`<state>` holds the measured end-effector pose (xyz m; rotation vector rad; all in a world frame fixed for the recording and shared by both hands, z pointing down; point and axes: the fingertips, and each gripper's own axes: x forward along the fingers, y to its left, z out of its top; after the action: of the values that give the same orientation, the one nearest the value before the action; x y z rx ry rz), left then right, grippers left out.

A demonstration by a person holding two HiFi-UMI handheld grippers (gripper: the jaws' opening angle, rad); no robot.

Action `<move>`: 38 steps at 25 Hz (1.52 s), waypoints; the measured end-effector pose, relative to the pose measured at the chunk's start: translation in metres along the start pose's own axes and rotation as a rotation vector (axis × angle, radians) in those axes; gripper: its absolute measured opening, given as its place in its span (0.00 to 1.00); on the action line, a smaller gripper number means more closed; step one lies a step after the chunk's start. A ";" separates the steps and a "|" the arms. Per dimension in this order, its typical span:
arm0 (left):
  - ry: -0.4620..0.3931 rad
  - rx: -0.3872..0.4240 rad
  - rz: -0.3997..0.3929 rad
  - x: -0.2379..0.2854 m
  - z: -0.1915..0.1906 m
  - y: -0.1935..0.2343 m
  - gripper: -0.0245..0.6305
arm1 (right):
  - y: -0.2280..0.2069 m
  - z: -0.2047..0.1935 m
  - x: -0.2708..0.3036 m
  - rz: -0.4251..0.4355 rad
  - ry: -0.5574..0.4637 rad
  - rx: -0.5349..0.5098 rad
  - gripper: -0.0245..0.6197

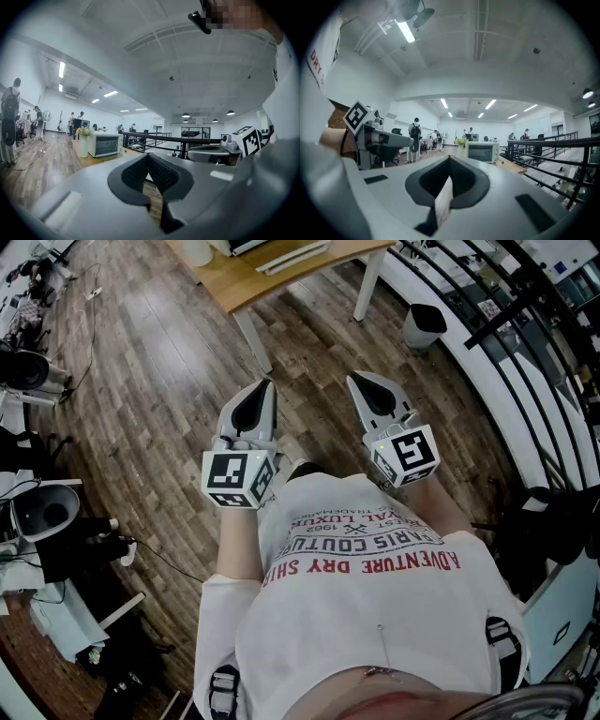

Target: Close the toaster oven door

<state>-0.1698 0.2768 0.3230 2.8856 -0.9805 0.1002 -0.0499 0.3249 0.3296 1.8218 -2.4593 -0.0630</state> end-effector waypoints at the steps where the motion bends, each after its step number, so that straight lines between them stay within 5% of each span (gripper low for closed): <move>1: -0.001 0.000 0.002 -0.001 0.001 0.000 0.06 | 0.001 0.000 -0.001 0.001 0.000 -0.001 0.02; 20: 0.013 -0.033 0.037 0.004 -0.013 0.002 0.06 | -0.009 -0.007 -0.006 -0.026 0.006 0.044 0.02; 23: 0.038 -0.062 0.044 0.013 -0.025 0.007 0.24 | -0.014 -0.017 -0.004 -0.031 0.028 0.056 0.02; 25: 0.062 -0.064 0.044 0.021 -0.033 0.010 0.27 | -0.018 -0.023 -0.001 -0.035 0.041 0.060 0.02; 38: 0.108 -0.078 0.023 0.119 -0.042 0.088 0.27 | -0.078 -0.040 0.103 -0.058 0.096 0.059 0.02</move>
<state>-0.1308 0.1398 0.3818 2.7668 -0.9764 0.2122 -0.0017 0.2045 0.3673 1.8727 -2.3682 0.0918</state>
